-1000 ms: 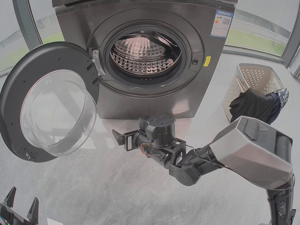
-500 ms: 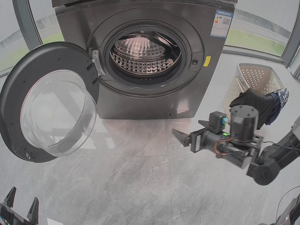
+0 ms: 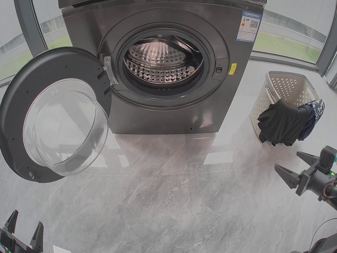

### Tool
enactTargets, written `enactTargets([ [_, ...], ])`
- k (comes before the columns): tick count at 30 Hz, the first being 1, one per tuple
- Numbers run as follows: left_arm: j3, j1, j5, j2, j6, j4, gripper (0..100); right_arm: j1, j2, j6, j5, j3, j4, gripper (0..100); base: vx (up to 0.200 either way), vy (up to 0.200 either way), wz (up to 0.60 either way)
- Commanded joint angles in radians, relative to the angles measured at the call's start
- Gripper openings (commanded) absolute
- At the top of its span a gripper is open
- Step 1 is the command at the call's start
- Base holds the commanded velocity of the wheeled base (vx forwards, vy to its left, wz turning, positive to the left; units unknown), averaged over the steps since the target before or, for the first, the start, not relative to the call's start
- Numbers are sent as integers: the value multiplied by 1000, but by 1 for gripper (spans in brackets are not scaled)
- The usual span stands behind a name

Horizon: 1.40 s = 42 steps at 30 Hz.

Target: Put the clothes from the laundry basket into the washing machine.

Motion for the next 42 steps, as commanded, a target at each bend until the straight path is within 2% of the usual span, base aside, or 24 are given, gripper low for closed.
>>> enactTargets([
  [1,16,0,0,-9,0,0,100,-247,-952,-43,-2,220,587,100,0,0,0],
  [4,16,0,0,-9,0,0,100,-336,-990,-44,6,240,601,100,0,0,0],
  [6,16,0,0,-9,0,0,100,-370,-1039,-44,24,242,639,100,0,0,0],
  [11,16,0,0,-9,0,0,100,-393,-1067,-33,29,242,639,100,0,0,0],
  [13,16,0,0,-9,0,0,100,-430,-1107,-29,58,240,648,100,0,0,0],
  [15,16,0,0,-9,0,0,100,-433,-1122,22,127,239,651,100,0,0,0],
  [16,16,0,0,-9,0,0,100,-433,-1122,22,127,239,651,100,0,0,0],
  [17,16,0,0,-9,0,0,100,-435,-1117,51,138,240,645,100,0,0,0],
  [20,16,0,0,-9,0,0,100,-438,-1117,22,135,239,651,100,0,0,0],
  [22,16,0,0,-9,0,0,100,-439,-1117,-38,92,239,655,100,0,-200,0],
  [23,16,0,0,-9,0,0,100,-438,-1117,-56,86,239,655,100,0,-200,0],
  [24,16,0,0,-9,0,0,100,-436,-1117,-96,81,239,655,100,0,-200,0],
  [25,16,0,0,-9,0,0,100,-436,-1117,-101,84,237,658,100,0,-200,0],
  [27,16,0,0,-9,0,0,100,-438,-1119,-98,58,231,673,100,0,-200,0],
  [29,16,0,0,-9,0,0,100,-436,-1119,-76,-40,220,704,100,0,-200,0],
  [30,16,0,0,-9,0,0,100,-438,-1119,-44,-75,219,710,100,0,-200,0],
  [31,16,0,1,-9,0,0,100,-436,-1119,-30,-79,217,714,100,0,-200,0],
  [32,16,0,1,-9,0,0,100,-436,-1119,-24,-65,217,714,100,0,-200,0],
  [34,16,0,0,-9,0,0,100,-435,-1119,-23,-3,220,708,100,0,-200,0],
  [35,16,0,0,-9,0,0,100,-433,-1119,0,53,228,705,100,0,-200,0],
  [36,16,0,1,-9,0,0,100,-433,-1121,-6,101,237,708,100,0,-200,0],
  [37,16,0,1,-9,0,0,100,-433,-1119,-33,152,242,707,100,0,-200,0],
  [42,16,0,1,-9,0,0,100,-436,-1119,-61,147,242,704,100,0,-200,0],
])
